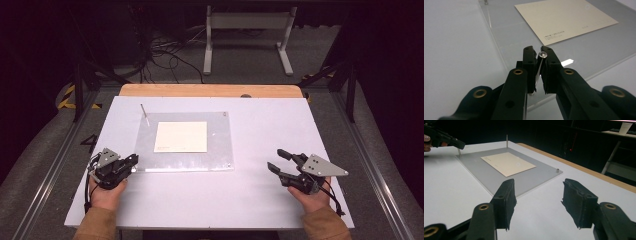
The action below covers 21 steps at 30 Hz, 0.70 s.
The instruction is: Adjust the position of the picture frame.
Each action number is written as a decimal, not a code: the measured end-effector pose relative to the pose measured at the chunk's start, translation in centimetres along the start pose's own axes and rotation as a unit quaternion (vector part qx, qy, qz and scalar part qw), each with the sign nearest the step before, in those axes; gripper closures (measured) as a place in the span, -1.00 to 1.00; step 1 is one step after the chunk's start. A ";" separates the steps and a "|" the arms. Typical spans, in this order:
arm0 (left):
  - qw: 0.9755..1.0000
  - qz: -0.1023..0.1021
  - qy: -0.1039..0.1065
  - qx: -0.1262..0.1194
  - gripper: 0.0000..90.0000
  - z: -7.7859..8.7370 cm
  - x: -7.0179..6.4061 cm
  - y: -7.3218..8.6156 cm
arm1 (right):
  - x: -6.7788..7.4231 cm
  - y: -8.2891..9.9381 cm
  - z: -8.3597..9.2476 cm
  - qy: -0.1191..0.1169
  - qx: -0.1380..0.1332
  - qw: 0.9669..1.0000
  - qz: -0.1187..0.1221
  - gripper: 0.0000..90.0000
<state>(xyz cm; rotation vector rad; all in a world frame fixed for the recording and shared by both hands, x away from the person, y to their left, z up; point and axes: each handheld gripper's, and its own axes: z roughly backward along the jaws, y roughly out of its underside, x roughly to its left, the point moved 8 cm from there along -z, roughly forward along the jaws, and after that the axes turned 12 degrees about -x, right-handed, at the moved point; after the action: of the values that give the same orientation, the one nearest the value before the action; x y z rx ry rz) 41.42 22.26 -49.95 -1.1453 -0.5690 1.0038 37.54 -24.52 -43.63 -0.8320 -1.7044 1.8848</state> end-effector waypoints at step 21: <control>0.995 -0.066 0.074 0.017 0.88 -2.8 -6.0 -1.3 | 0.5 0.2 -0.3 -0.007 0.007 1.000 0.002 -0.04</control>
<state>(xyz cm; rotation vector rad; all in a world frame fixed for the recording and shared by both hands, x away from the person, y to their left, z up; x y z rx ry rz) 41.39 15.59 -49.07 -1.1269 -0.5002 0.8050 37.45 -24.01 -43.87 -0.8180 -1.6962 1.9075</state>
